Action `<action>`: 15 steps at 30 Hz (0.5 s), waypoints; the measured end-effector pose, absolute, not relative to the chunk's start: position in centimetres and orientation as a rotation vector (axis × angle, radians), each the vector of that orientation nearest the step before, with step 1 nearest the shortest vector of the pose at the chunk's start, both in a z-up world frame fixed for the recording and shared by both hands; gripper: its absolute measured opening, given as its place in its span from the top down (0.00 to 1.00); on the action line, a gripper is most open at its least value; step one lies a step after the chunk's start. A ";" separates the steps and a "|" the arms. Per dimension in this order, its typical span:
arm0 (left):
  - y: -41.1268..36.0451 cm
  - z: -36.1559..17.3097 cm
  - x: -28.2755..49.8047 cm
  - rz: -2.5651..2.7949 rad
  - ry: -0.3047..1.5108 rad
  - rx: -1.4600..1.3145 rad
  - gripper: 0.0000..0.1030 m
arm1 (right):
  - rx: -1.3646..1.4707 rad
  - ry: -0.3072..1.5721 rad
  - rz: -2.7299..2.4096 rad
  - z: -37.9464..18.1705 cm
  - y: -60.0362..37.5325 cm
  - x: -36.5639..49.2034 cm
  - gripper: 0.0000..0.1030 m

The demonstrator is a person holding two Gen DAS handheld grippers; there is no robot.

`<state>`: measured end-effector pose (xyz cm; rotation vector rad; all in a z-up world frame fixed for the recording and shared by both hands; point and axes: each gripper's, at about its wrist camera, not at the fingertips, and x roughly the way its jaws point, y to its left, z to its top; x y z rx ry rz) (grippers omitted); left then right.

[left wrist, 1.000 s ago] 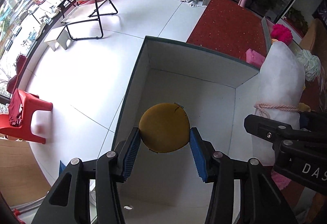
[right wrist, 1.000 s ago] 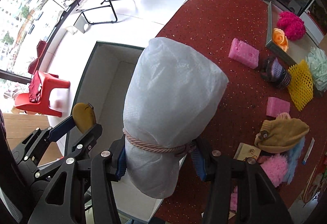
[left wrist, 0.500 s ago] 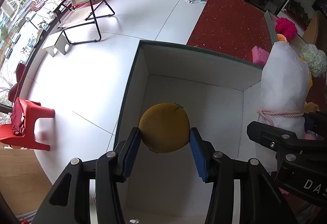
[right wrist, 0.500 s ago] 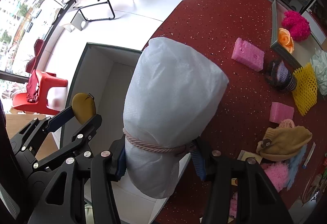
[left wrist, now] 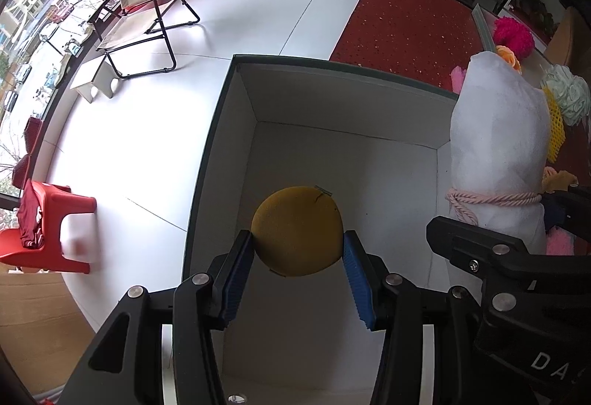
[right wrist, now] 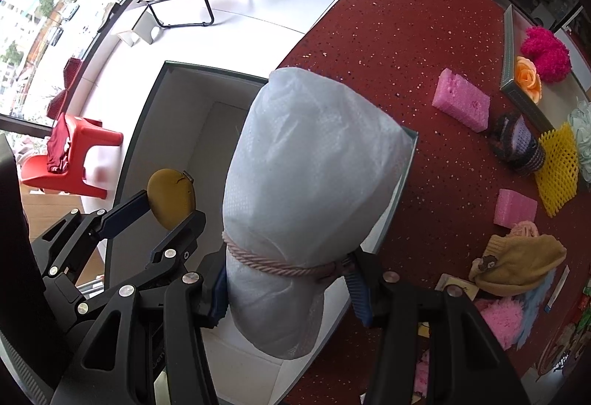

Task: Organize soft objects
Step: 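Lift and carry white bundle and tan pad over the white box with both tools, then open right tool dropping bundle into box while left tool releases tan pad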

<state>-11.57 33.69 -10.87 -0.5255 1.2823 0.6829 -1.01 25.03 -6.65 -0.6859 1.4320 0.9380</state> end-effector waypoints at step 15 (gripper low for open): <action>33.3 -11.8 -11.6 0.672 1.318 -0.525 0.51 | -0.713 1.439 0.933 -7.2 25.4 -0.9 0.45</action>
